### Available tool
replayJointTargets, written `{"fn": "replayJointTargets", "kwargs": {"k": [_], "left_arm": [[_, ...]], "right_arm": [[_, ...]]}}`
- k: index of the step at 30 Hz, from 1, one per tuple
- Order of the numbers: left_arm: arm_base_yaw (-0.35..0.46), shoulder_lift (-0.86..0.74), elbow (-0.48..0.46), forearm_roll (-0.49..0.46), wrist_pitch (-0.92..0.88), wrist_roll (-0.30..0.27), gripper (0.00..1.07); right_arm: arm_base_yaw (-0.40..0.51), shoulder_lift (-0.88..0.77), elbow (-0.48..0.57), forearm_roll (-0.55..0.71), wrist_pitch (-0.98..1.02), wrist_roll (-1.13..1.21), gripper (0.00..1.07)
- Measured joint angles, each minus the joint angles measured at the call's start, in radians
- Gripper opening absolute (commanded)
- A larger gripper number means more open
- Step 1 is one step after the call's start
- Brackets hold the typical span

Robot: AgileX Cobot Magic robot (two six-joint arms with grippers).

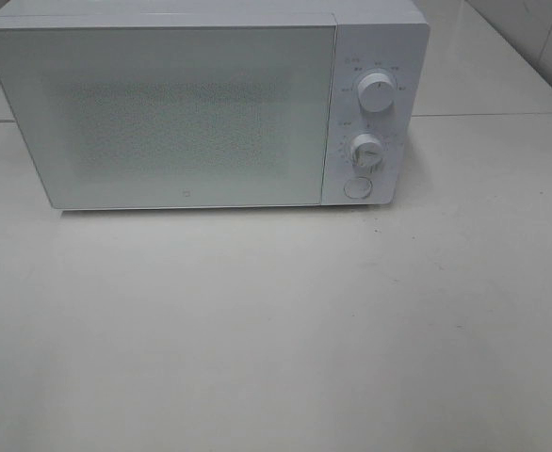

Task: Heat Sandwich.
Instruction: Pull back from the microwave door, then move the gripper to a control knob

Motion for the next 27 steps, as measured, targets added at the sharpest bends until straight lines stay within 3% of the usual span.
{"fn": "replayJointTargets", "kwargs": {"k": [27], "left_arm": [[0.000, 0.000, 0.000, 0.000, 0.000, 0.000, 1.04]], "right_arm": [[0.000, 0.500, 0.000, 0.014, -0.398, 0.001, 0.75]]}}
